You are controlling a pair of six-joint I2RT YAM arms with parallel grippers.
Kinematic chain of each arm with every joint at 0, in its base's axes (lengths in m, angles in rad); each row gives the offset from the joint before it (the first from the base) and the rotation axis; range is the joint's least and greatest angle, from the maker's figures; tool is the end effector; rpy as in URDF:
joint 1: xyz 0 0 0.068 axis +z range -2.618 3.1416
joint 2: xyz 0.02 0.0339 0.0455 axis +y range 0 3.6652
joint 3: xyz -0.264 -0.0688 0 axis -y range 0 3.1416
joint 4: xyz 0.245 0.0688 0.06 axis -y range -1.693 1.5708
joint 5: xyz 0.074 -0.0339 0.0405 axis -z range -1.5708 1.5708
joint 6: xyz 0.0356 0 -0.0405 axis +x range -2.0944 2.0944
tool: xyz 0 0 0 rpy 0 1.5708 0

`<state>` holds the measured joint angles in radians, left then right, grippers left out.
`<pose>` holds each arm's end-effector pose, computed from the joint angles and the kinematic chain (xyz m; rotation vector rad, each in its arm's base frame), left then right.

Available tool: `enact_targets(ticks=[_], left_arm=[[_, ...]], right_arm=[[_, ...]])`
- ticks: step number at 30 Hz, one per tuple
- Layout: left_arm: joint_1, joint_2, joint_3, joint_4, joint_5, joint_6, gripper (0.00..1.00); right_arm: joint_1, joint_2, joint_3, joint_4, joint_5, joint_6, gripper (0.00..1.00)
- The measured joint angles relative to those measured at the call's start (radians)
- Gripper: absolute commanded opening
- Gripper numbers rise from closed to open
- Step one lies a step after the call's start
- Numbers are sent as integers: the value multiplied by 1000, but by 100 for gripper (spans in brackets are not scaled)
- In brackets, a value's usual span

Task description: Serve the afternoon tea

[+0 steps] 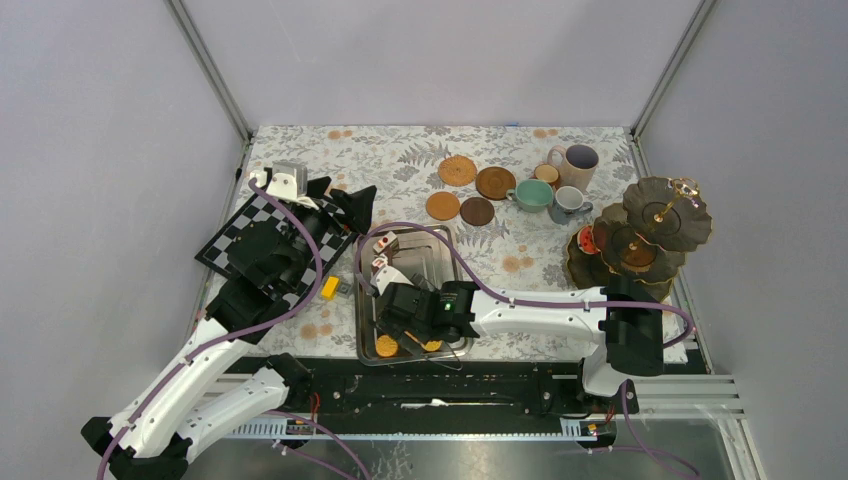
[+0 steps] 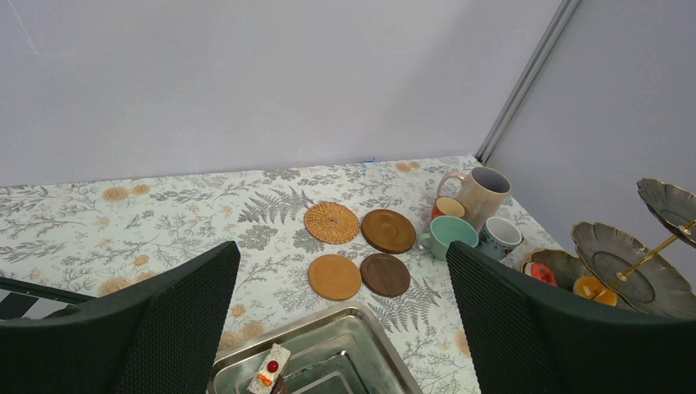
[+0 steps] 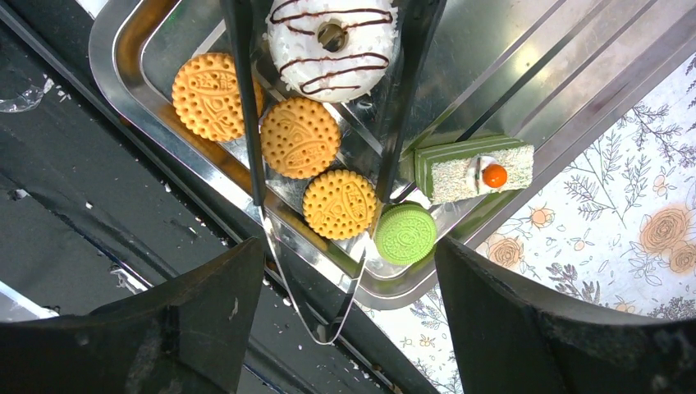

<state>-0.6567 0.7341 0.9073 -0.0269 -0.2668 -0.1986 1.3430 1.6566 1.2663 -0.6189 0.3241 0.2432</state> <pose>0.1342 -0.0916 0.4075 0.1084 1.4456 -0.5131 0.0900 0.3378 0.2476 -1.2128 2.2055 0.2283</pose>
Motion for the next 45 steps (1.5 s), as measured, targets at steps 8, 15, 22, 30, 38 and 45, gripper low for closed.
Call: enact_targets(ticks=[8, 15, 22, 30, 38, 45], left_arm=[[0, 0, 0, 0, 1, 0, 99], [0, 0, 0, 0, 1, 0, 99], [0, 1, 0, 0, 1, 0, 99], [0, 9, 0, 0, 3, 1, 99], [0, 10, 0, 0, 5, 7, 99], [0, 16, 0, 0, 5, 7, 99]], right_arm=[[0, 0, -8, 8, 7, 23, 100], [25, 3, -113, 100, -20, 50, 100], [65, 103, -152, 167, 1, 61, 99], [68, 131, -179, 206, 23, 79, 100], [69, 101, -179, 209, 33, 79, 100], [69, 79, -160, 193, 56, 79, 100]])
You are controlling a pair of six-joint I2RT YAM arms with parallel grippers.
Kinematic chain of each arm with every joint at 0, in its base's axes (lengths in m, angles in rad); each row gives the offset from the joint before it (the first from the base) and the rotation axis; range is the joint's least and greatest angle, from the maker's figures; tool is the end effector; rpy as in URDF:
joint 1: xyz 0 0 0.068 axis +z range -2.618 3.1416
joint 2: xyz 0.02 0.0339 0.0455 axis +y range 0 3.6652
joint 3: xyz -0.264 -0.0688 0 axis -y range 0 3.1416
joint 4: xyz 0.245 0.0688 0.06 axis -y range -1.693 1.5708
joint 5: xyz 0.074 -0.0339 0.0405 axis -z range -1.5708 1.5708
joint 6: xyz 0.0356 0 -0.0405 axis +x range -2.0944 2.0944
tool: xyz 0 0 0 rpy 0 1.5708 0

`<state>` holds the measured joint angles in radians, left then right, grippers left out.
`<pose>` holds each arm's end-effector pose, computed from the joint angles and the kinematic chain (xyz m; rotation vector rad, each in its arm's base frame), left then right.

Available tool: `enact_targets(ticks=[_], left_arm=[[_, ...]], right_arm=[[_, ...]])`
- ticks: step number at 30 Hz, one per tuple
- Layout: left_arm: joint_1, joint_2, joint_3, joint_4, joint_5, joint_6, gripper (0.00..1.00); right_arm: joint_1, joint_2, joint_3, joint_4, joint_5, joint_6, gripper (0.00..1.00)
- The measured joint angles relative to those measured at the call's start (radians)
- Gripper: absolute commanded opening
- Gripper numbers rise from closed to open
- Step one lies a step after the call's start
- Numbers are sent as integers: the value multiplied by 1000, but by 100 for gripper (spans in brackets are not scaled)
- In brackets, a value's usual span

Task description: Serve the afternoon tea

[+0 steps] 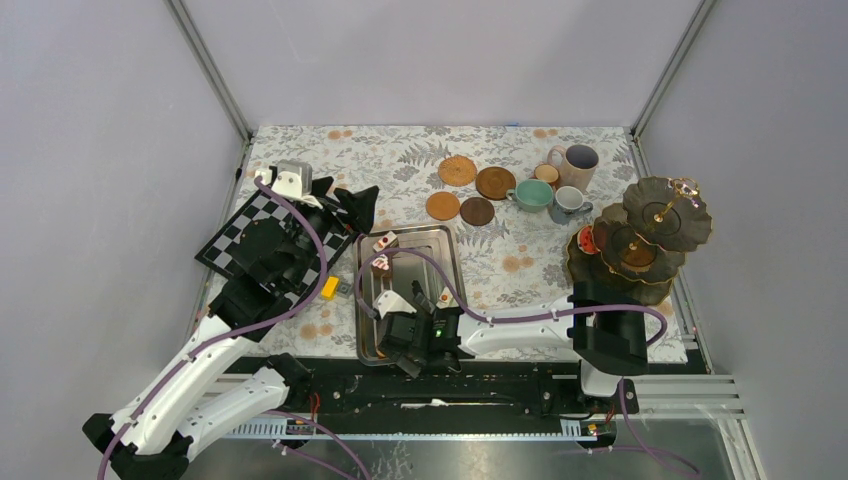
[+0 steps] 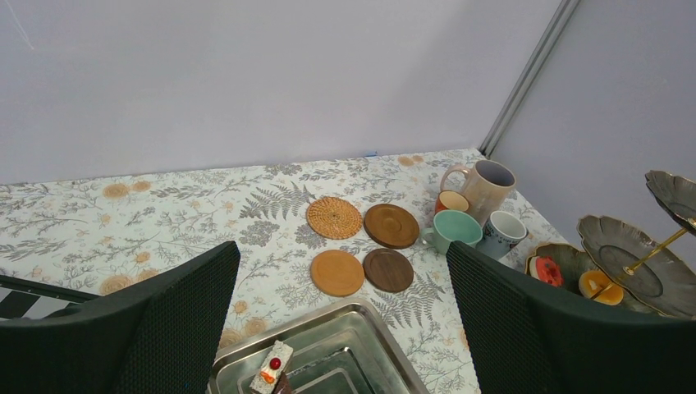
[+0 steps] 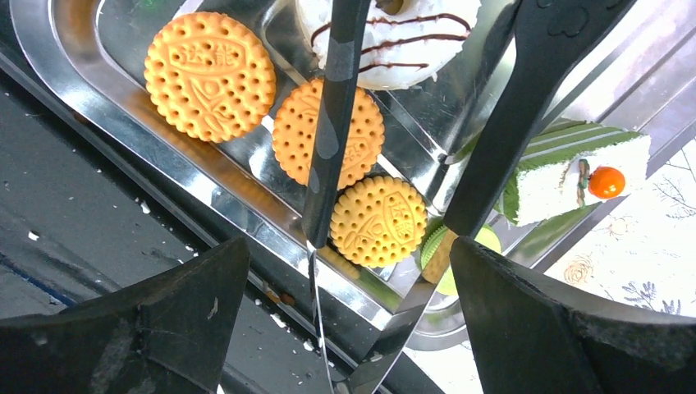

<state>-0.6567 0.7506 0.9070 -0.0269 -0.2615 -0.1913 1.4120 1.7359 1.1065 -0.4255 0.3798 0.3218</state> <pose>0.1380 -0.0947 0.4050 0.1231 1.4603 -0.5052 0.0683 0.3431 0.1851 -1.1968 2.2201 0.1933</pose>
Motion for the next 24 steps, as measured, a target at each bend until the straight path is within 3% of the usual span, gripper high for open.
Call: enact_targets(ticks=[14, 24], left_arm=[[0, 4, 0, 0, 0, 0, 99], [0, 35, 34, -26, 4, -24, 99]], right_arm=[[10, 0, 8, -42, 29, 1, 99], [7, -104, -85, 53, 31, 51, 100]])
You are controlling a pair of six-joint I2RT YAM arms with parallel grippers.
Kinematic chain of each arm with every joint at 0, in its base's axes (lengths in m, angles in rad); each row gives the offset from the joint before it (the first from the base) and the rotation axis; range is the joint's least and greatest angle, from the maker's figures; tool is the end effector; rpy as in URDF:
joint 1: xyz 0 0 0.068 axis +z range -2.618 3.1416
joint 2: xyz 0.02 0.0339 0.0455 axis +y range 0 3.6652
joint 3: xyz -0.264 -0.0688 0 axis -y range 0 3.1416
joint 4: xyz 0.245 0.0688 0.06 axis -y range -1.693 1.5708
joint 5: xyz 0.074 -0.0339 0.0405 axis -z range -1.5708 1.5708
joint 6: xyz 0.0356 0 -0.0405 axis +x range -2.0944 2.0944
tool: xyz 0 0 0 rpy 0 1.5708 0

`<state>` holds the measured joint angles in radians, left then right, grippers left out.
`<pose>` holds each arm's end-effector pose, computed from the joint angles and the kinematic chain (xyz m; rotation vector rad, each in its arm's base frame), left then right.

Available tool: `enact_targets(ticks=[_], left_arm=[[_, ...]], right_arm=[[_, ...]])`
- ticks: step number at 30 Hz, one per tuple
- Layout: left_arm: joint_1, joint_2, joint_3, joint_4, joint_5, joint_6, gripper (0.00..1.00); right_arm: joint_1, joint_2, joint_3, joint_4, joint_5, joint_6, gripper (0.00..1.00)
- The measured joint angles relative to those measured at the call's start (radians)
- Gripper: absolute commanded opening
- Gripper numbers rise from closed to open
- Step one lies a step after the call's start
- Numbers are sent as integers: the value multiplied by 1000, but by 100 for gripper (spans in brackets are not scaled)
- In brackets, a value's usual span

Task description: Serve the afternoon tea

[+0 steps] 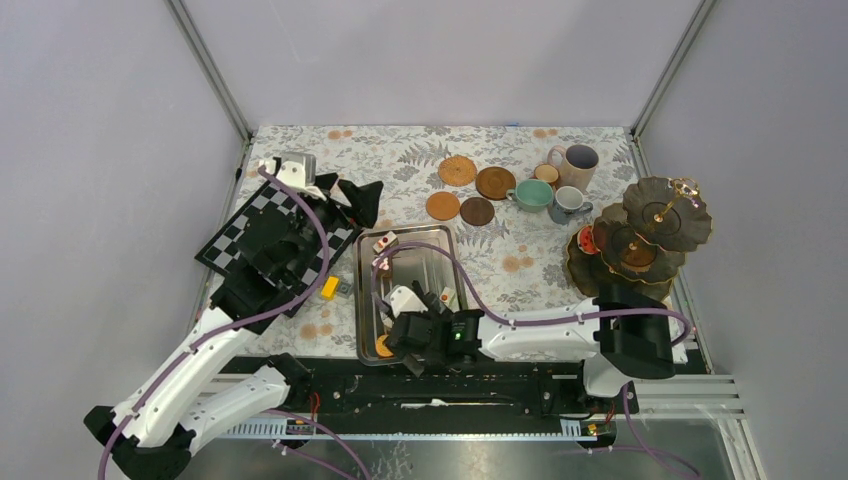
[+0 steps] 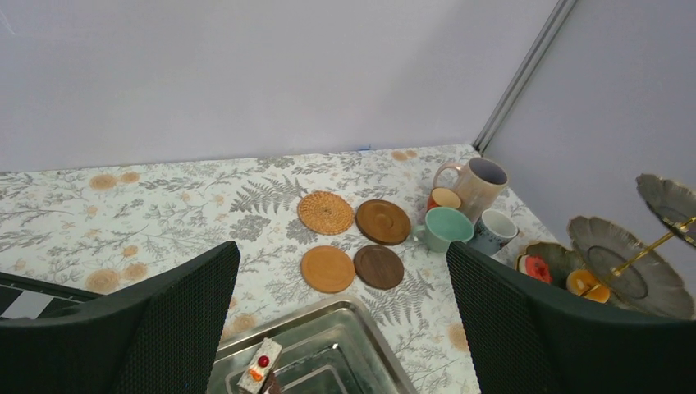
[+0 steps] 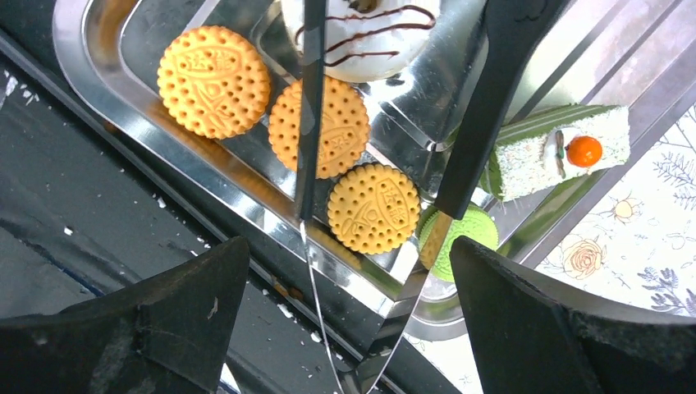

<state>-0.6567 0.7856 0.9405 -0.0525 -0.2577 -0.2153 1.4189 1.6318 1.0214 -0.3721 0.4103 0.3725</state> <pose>0.1434 -0.0991 0.4084 0.1165 1.4886 -0.5180 0.0640 0.3245 0.1970 -1.0909 2.2005 0.2609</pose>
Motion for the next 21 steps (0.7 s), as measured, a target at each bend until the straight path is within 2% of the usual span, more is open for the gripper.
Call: enact_targets(ticks=[11, 21], left_arm=[[0, 96, 226, -37, 12, -108, 99], [0, 154, 257, 3, 33, -109, 99]], right_arm=[[-106, -128, -203, 170, -84, 89, 100], [-117, -120, -228, 278, -144, 114, 100]])
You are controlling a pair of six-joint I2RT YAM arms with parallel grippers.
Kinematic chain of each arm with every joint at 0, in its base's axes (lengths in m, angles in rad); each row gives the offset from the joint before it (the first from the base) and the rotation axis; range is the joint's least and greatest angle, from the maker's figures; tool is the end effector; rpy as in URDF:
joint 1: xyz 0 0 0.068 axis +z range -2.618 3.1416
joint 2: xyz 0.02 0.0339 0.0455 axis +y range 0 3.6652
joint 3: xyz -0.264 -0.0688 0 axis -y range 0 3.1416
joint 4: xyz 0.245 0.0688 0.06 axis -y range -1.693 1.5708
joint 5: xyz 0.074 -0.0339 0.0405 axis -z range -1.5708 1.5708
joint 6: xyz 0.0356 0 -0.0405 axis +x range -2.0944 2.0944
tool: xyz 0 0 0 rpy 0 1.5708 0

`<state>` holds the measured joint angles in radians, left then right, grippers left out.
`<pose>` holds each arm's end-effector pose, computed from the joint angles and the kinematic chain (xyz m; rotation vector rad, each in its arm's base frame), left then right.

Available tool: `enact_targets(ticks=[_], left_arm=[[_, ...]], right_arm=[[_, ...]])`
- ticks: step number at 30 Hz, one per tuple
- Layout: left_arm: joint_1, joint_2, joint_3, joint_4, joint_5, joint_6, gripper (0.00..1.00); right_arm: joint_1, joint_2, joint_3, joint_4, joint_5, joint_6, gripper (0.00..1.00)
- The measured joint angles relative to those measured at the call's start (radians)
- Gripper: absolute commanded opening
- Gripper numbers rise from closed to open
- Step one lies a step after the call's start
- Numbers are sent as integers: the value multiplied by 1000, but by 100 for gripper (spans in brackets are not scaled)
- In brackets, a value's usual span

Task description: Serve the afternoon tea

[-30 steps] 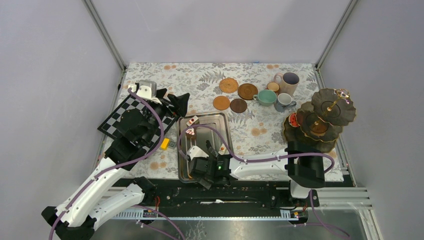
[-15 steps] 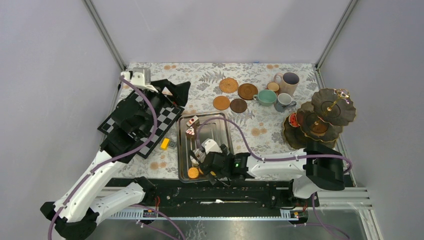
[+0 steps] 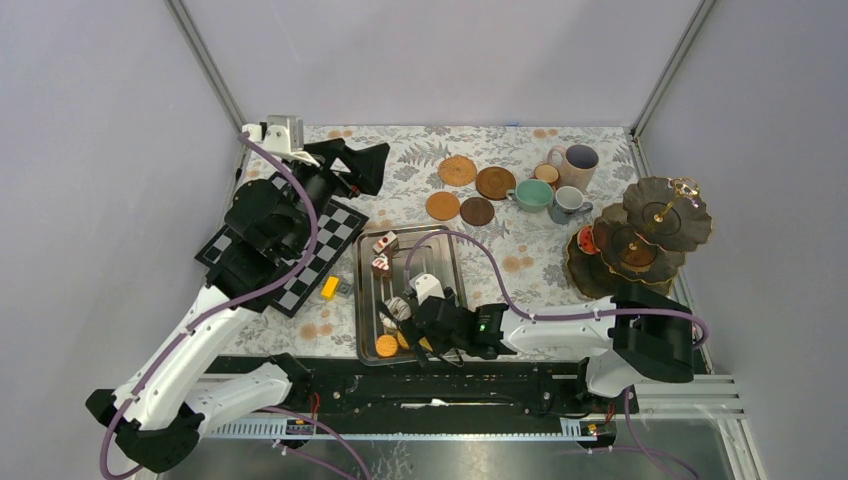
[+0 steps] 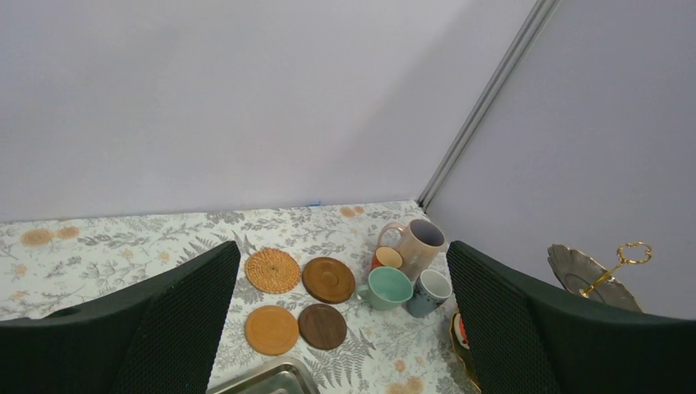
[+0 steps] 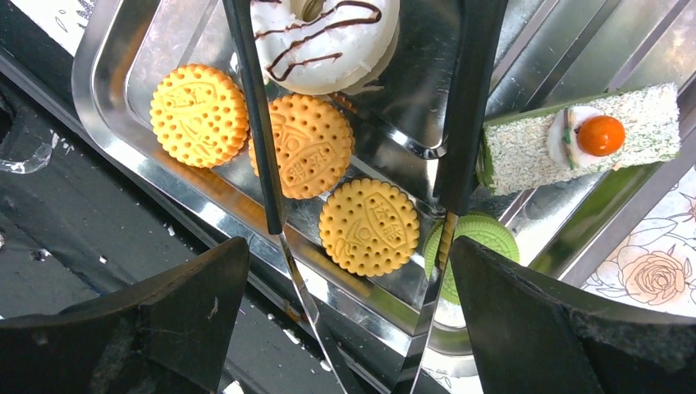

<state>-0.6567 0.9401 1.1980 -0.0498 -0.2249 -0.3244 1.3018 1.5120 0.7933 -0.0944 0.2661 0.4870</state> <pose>0.1571 -0.1111 0.4697 0.0389 1.3994 -0.6675 0.0895 0.2895 0.1822 -0.8383 2.2672 0.5471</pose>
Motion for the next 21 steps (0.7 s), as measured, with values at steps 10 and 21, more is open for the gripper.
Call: enact_targets(ticks=[10, 21], left_arm=[[0, -11, -79, 57, -8, 72, 99], [0, -27, -151, 75, -8, 100, 99]], right_arm=[[-5, 28, -7, 26, 0, 0, 100], [-5, 32, -31, 71, 4, -19, 97]])
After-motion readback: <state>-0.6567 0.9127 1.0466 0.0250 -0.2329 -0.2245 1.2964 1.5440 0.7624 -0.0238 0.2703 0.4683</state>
